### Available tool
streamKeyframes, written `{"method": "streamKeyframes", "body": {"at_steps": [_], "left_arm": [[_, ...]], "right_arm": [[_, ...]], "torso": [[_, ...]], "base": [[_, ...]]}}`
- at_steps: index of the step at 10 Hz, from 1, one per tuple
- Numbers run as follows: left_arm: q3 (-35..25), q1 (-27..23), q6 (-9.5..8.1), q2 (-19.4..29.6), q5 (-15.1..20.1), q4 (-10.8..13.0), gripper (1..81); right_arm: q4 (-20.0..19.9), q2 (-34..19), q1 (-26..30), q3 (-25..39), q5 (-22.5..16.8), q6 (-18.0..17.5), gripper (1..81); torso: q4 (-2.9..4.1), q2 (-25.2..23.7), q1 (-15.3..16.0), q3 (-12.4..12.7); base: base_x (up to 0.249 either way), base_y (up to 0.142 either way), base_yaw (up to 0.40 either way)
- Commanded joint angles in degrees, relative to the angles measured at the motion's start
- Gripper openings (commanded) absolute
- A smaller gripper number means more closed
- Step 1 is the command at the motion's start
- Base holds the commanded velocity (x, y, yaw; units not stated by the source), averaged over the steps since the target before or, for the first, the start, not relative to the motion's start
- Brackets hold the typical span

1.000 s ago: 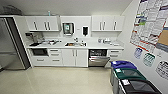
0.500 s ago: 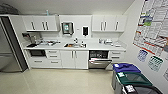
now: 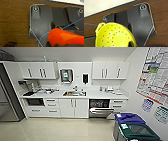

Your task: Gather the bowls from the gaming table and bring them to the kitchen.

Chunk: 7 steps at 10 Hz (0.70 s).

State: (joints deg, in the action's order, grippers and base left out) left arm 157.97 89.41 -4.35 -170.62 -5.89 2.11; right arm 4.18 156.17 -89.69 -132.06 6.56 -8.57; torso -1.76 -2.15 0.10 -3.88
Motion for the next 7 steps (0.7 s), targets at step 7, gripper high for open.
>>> {"method": "streamKeyframes", "body": {"at_steps": [7], "left_arm": [[0.24, -1.99, 0.13, 0.36, 3.16, 0.18, 1.0]], "right_arm": [[0.92, -1.36, 2.27, 0.41, -2.87, 0.13, 1.0]], "torso": [[0.00, 0.00, -0.05, 0.00]], "base": [[0.152, 0.000, 0.000]]}}
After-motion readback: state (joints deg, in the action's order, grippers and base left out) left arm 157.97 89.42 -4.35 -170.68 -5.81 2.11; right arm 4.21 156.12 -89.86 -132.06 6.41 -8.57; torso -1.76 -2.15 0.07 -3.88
